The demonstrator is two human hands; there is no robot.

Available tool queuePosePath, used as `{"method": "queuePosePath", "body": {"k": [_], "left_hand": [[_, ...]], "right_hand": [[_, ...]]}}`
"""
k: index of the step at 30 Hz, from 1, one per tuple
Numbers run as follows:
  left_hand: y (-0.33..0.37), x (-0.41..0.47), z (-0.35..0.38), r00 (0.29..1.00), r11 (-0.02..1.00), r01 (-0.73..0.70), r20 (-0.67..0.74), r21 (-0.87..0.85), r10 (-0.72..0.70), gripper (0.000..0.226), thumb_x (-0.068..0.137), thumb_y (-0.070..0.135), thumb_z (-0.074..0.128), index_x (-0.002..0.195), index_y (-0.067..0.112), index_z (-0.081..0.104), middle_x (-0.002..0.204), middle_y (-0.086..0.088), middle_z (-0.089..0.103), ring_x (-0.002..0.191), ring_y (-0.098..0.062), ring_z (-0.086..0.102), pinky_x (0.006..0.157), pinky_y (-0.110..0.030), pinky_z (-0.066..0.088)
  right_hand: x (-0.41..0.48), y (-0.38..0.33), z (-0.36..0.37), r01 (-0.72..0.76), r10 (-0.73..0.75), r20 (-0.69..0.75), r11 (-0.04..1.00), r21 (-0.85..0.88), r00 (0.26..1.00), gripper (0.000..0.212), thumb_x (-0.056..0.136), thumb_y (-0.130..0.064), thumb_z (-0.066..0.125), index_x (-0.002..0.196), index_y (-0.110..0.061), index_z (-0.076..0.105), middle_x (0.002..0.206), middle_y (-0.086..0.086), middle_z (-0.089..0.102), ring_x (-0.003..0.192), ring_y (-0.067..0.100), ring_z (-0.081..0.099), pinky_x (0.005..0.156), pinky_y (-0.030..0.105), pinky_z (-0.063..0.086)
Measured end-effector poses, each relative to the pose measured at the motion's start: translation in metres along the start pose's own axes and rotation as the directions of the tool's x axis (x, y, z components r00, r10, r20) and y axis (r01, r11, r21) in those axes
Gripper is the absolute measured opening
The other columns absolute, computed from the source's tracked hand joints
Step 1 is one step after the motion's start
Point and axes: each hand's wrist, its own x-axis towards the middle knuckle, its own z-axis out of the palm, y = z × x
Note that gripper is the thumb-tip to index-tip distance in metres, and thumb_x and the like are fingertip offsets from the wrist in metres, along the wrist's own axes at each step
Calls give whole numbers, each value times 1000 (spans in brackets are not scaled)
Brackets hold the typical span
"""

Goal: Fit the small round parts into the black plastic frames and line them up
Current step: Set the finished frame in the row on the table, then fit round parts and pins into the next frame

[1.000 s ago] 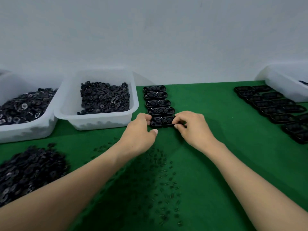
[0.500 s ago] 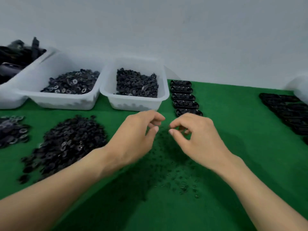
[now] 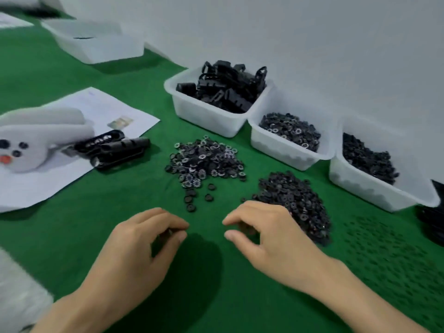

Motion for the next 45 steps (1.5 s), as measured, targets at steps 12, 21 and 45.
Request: {"method": "queuePosePath", "body": {"k": [12,21,45], "left_hand": [[-76,10,-56,972,982,188,-140,0,-186,13,77,16,69,90,17,68,82,13,60,72,-3,56,65,-11,40],[-94,20,-55,959,969,215,-163,-122,-233,28,79,23,64,107,21,59,97,18,52,88,-1,52,78,-10,41],[-58,15,-33,941,953,-207,223,-221,256,32,69,53,66,95,36,57,93,24,54,86,3,52,72,-15,42]], "right_hand": [[216,-50,58,61,-36,135,980,-190,990,65,79,6,46,137,-21,36,144,2,35,128,24,29,104,39,32],[171,-43,40,-54,55,-38,999,6,998,22,88,-13,56,105,-19,68,90,-7,70,74,2,56,68,6,40],[26,-27,32,-372,504,-18,662,650,864,32,66,-3,76,84,-26,65,74,-10,64,63,6,55,49,22,47]]}}
